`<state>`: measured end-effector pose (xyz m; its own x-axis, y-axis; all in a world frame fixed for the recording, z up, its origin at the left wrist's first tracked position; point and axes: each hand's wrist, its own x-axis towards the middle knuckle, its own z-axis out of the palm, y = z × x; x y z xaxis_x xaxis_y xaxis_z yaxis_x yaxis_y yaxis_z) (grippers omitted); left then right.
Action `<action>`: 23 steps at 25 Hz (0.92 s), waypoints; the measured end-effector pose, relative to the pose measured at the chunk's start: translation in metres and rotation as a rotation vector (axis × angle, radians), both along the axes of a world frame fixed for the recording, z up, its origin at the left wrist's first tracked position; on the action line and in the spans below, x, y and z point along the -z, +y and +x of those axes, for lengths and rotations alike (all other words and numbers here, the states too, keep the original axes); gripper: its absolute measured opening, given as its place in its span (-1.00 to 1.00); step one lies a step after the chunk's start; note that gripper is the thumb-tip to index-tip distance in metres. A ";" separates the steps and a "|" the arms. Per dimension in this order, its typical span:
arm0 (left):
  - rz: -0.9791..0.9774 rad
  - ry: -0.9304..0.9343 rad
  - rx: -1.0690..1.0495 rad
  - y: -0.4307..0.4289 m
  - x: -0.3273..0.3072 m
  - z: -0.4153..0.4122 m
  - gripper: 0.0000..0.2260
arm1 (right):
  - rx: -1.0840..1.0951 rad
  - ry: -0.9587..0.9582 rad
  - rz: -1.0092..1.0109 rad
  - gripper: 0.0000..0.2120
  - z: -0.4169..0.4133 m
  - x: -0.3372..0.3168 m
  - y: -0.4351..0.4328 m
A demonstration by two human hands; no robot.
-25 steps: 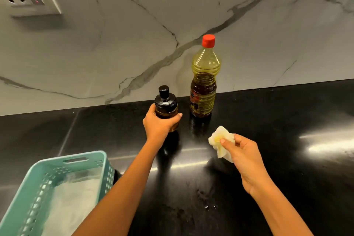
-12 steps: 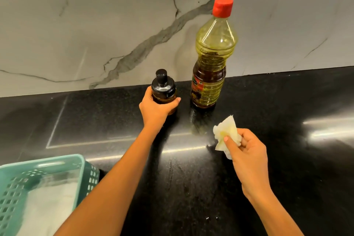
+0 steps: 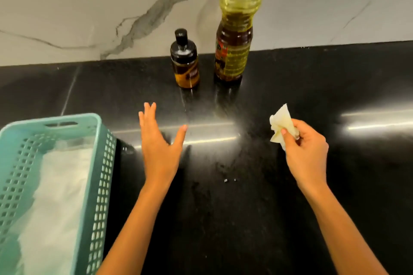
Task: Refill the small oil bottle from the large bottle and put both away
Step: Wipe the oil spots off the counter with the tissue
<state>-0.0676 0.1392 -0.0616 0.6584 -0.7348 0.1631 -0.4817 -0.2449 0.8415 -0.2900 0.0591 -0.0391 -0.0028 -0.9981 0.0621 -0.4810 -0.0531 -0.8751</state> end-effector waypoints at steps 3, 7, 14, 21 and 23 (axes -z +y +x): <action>0.111 -0.112 0.049 0.062 0.018 -0.012 -0.38 | 0.008 0.067 -0.037 -0.69 -0.020 0.010 0.007; 0.414 -0.373 0.197 0.107 0.034 -0.007 -0.34 | -0.126 0.374 -0.043 -0.61 -0.029 0.033 0.008; 0.604 -0.586 0.209 0.125 0.039 -0.005 -0.31 | -0.437 0.760 0.064 -0.46 -0.022 0.053 0.025; 0.622 -0.602 0.203 0.125 0.040 -0.006 -0.32 | -0.683 0.848 -0.056 -0.36 0.000 0.051 0.094; 0.621 -0.614 0.201 0.125 0.041 -0.006 -0.32 | -0.665 0.864 -0.033 -0.35 -0.038 0.049 0.116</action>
<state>-0.0733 0.2643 -0.1024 0.4355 -0.9000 -0.0212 -0.8863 -0.4327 0.1652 -0.3280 0.1752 -0.0879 0.5945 -0.7815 -0.1895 -0.7990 -0.5475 -0.2487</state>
